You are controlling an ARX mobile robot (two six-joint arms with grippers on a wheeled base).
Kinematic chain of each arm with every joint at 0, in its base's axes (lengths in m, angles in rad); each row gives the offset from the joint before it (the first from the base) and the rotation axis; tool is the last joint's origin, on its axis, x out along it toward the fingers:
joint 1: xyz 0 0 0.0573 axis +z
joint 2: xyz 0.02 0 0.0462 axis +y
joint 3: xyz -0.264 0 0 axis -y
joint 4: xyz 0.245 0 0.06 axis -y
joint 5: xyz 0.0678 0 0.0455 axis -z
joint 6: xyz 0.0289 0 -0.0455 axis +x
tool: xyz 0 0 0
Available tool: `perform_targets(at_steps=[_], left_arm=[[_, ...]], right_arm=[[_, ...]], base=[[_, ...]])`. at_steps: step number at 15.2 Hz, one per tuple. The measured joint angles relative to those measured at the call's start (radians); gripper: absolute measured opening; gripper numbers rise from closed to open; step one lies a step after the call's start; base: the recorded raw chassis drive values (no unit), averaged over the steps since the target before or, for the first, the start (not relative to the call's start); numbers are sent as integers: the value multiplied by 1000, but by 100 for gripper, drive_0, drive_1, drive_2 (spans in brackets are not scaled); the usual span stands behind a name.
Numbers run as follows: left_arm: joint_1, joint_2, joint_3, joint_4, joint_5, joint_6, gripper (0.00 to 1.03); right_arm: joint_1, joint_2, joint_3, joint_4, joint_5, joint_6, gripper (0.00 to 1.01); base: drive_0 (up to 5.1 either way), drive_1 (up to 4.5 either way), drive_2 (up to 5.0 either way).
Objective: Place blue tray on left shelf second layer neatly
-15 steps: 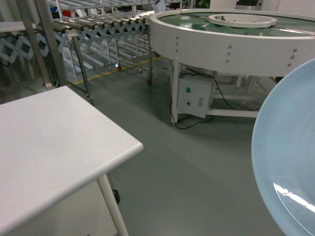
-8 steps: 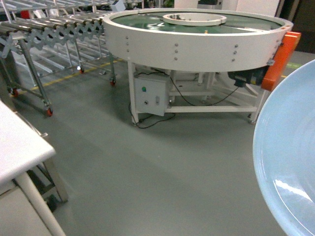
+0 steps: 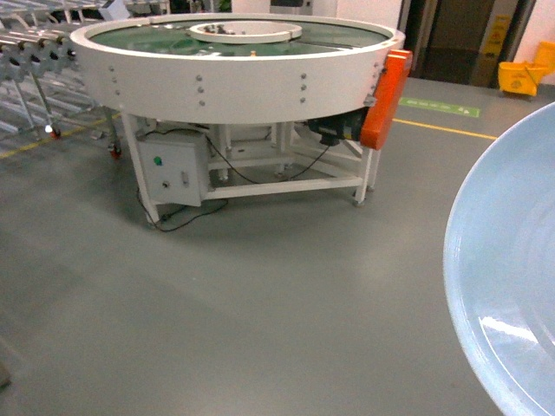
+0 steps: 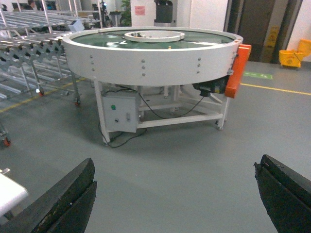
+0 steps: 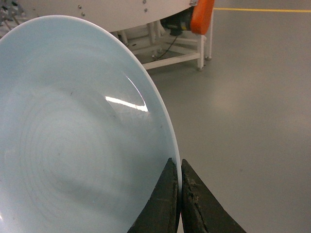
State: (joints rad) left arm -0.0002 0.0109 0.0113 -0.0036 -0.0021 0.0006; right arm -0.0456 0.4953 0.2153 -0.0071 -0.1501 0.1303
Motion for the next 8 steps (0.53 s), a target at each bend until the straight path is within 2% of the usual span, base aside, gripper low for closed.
perform_targets(at_steps=[5, 8], left_arm=[[1, 0, 0, 0, 1, 0, 98], [-2, 0, 0, 0, -1, 0, 98]], right_arm=[[0, 1, 0, -2, 0, 0, 2], [0, -4, 0, 2, -4, 0, 2]], base=[[-140, -140, -140], [234, -125, -610]])
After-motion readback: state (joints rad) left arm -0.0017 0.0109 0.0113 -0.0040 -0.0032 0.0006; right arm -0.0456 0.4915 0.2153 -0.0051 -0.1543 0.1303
